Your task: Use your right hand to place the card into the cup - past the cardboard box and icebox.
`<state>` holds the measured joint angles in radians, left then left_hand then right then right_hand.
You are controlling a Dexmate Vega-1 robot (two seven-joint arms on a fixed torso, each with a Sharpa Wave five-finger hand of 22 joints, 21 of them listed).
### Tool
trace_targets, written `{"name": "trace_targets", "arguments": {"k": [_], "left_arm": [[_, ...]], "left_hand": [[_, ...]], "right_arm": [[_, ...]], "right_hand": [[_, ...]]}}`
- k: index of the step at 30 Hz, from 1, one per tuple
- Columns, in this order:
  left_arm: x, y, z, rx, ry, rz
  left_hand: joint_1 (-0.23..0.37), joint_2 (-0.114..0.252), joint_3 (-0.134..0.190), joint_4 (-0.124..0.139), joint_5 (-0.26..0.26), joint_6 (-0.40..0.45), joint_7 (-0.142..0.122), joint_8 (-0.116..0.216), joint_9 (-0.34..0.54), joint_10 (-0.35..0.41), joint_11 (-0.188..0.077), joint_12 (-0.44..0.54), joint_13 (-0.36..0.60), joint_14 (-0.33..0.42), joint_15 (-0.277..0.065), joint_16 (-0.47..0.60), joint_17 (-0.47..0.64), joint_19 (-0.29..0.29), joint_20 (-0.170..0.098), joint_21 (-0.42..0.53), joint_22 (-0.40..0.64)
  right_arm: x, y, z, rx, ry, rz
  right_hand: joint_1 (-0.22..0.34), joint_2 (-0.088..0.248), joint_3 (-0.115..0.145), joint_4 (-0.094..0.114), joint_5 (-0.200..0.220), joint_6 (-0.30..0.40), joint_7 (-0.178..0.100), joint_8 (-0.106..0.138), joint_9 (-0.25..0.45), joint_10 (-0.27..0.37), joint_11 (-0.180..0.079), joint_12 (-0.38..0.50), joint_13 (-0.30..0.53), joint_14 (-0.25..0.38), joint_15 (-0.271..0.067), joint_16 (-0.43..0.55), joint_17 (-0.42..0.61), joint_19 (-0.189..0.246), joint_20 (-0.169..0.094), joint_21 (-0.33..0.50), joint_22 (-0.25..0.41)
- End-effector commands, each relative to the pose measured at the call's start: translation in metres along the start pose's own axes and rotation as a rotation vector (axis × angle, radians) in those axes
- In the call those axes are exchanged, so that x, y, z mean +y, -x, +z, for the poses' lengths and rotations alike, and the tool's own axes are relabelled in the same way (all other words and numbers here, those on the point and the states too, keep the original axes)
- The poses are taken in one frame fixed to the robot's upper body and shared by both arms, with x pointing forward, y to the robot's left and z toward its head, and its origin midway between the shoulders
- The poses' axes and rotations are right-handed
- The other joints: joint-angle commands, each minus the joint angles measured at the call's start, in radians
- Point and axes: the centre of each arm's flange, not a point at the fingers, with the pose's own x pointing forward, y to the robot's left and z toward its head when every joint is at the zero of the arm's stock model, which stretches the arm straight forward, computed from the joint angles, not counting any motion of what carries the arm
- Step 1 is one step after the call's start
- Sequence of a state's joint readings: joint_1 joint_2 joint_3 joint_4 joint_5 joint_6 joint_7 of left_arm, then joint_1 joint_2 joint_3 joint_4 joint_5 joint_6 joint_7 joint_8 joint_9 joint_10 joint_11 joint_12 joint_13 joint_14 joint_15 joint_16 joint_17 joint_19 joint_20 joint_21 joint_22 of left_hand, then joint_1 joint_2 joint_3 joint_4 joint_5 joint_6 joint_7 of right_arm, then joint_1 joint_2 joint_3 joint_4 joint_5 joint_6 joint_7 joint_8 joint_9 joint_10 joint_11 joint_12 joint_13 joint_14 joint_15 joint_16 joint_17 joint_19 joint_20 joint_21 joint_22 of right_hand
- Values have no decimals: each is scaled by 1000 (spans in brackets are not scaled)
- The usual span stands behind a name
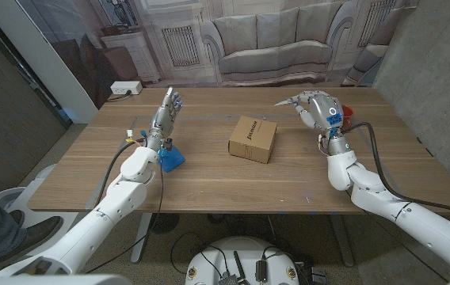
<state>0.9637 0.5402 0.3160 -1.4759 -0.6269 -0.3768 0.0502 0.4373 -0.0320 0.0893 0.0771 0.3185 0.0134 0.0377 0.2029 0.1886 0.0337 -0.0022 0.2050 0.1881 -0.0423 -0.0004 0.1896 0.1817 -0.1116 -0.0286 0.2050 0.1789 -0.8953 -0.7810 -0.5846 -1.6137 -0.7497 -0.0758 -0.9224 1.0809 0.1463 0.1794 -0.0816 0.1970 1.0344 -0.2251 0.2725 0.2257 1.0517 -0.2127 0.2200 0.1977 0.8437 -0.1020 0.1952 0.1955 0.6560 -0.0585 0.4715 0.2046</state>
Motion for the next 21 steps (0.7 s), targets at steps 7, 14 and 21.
{"name": "trace_targets", "arguments": {"k": [7, 14, 21], "left_arm": [[-1, 3, 6, -11, -12, -6], [1, 6, 6, -7, -13, 3], [0, 7, 6, -13, -12, 3]], "left_hand": [[8, 3, -5, 3, -3, 5, 2, -3, 1, 1, -1, 2, 5, -9, -3, -2, 3, -8, 3, -4, 3], [9, 3, -6, 3, -3, 5, 3, -3, 1, 1, -1, 2, 5, -10, -3, -3, 3, -8, 3, -4, 3], [10, 4, -6, 3, -3, 5, 4, -3, 1, 0, 1, 2, 5, -10, -3, -2, 3, -9, 3, -4, 3]], "right_arm": [[-5, -15, -8, 16, 52, 15], [-3, -18, -13, 37, 64, 25], [-1, -24, -16, 53, 81, 32]], "right_hand": [[1, 0, -4, 0, -1, 10, 0, 3, 2, 11, -3, 0, 2, -3, -112, 1, 3, -7, -140, 8, 2], [2, 0, -4, -1, -1, 10, 0, 2, 2, 10, -3, 0, 1, -1, -113, 2, 3, -7, -140, 10, 2], [2, 0, -5, 0, 0, 10, 0, 2, 1, 9, -4, -1, 1, 0, -113, 2, 3, -8, -140, 12, 1]]}}
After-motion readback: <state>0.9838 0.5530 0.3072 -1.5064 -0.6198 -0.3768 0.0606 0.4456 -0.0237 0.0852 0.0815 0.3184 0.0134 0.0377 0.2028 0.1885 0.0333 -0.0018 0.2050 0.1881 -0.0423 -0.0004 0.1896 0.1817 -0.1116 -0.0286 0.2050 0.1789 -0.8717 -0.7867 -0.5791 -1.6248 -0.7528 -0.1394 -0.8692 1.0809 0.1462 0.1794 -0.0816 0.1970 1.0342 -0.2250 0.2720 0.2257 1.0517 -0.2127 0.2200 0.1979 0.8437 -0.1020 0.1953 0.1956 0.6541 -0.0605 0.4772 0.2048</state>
